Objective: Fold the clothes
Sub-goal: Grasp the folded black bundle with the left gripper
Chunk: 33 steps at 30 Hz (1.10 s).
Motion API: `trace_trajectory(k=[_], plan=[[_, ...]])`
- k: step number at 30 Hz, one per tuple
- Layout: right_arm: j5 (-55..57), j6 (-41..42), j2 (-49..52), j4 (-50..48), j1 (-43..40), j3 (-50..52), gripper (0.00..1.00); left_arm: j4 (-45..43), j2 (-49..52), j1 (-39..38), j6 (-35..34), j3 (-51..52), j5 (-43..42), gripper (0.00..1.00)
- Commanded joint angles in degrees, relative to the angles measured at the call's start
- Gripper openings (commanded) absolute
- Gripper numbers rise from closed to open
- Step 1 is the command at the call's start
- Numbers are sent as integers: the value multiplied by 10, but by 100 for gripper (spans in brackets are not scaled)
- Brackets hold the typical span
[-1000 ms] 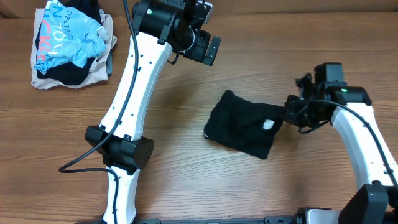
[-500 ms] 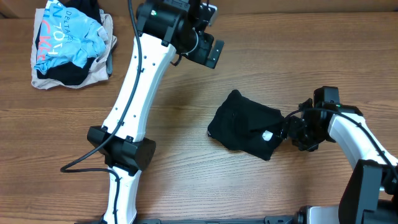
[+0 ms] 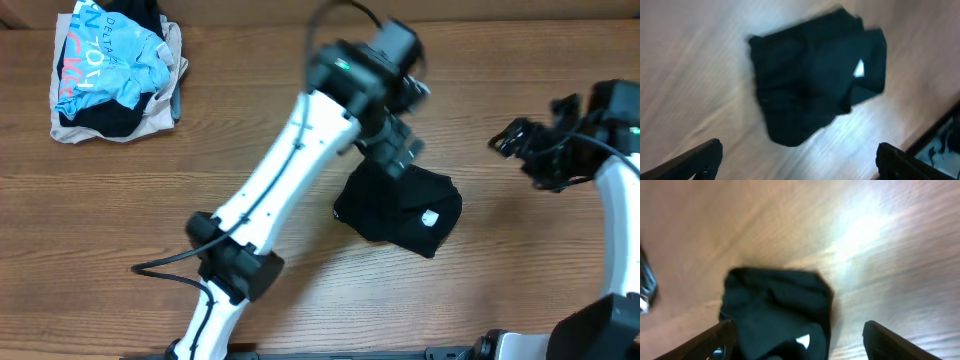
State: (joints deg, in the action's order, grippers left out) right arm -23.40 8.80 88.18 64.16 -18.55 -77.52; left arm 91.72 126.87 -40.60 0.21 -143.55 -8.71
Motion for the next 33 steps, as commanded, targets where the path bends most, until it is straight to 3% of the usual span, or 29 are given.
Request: trace_trajectory(k=[1, 13, 20, 30, 33], plan=[[-7, -2, -11, 3, -25, -23, 87, -27, -5, -36, 13, 90, 3, 100], [4, -3, -11, 8, -54, -22, 87, -258, -5, -62, 67, 369, 5, 100], [4, -3, -11, 9, -54, -22, 87, -394, -5, -59, 143, 490, 138, 100], [4, -3, -11, 8, -54, -22, 87, -434, -5, 21, 148, 538, 315, 100], [4, -3, -11, 6, -54, -22, 87, -427, -7, 48, 147, 514, 321, 100]])
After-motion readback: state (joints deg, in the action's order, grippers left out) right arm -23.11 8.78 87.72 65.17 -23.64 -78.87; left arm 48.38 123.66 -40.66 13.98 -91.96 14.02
